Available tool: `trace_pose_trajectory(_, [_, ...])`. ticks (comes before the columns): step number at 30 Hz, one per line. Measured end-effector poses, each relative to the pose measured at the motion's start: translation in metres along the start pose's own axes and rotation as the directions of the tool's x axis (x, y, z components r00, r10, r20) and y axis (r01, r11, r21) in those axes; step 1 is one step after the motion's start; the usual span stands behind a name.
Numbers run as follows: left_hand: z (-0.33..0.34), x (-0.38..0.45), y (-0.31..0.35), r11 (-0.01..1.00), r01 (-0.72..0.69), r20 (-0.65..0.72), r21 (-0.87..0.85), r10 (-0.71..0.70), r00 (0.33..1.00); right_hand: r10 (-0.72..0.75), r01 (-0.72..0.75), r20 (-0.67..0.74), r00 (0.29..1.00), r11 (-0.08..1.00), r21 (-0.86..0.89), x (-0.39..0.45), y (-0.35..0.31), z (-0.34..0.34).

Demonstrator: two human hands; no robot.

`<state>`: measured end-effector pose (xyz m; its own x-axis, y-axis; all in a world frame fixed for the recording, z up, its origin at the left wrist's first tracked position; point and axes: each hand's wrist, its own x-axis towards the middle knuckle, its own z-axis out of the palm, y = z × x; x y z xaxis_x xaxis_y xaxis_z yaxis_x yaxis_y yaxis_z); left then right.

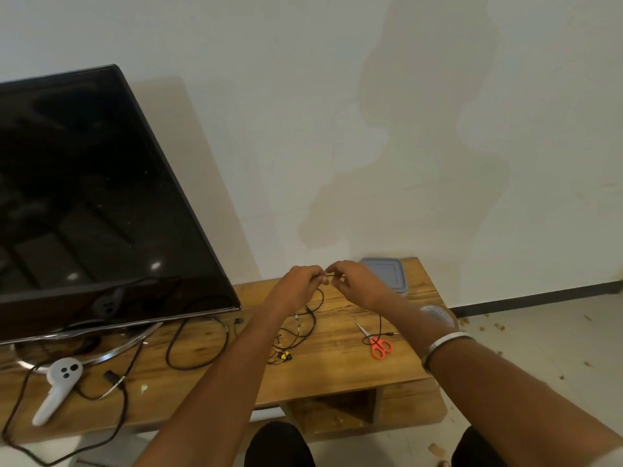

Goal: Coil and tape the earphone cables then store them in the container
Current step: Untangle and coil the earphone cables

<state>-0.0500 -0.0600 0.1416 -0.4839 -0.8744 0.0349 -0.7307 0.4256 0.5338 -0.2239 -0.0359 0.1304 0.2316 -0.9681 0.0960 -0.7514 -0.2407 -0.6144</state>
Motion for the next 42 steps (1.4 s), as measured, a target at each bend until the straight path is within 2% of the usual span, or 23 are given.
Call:
trace_pose_trajectory(5, [-0.002,-0.001,0.0,1.0,-0.005,-0.002,0.004,0.005,1.0,0.046,-0.045,0.011,0.999,0.995,-0.088,0.003,-0.005,0.0])
trace_pose_trajectory(10, [-0.01,-0.002,-0.012,1.0,0.013,0.001,0.017,-0.013,1.0,0.139,-0.155,-0.142,0.98,0.982,-0.111,-0.003,0.014,-0.008])
trace_pose_trajectory(14, [-0.012,0.0,-0.015,1.0,0.025,0.0,0.017,-0.025,1.0,0.214,-0.239,-0.166,0.963,0.959,-0.15,-0.006,0.023,-0.011])
trace_pose_trajectory(16, [-0.011,0.002,-0.012,1.0,0.024,-0.009,0.018,-0.024,1.0,0.212,-0.227,-0.127,0.969,0.967,-0.118,-0.005,0.019,-0.009])
trace_pose_trajectory(21, [-0.006,0.005,0.001,0.999,-0.008,-0.004,0.037,0.008,1.0,0.065,-0.06,0.052,0.997,0.995,-0.08,0.002,-0.01,0.003])
trace_pose_trajectory(27, [-0.011,0.002,-0.003,1.0,-0.002,0.0,0.029,0.002,1.0,0.103,-0.1,-0.002,0.995,0.969,-0.227,0.007,-0.01,0.001])
trace_pose_trajectory(33, [-0.016,0.002,-0.019,0.999,0.032,-0.026,-0.008,-0.033,0.999,0.198,-0.227,-0.15,0.969,0.952,-0.206,0.0,0.017,-0.015])
trace_pose_trajectory(37, [-0.014,0.005,-0.016,1.0,0.021,-0.027,-0.015,-0.021,0.999,0.234,-0.251,-0.12,0.965,0.956,-0.15,-0.002,0.019,-0.015])
trace_pose_trajectory(42, [-0.009,0.008,0.001,1.0,-0.008,-0.015,0.024,0.008,1.0,0.128,-0.128,-0.013,0.992,0.992,-0.022,0.004,-0.006,-0.002])
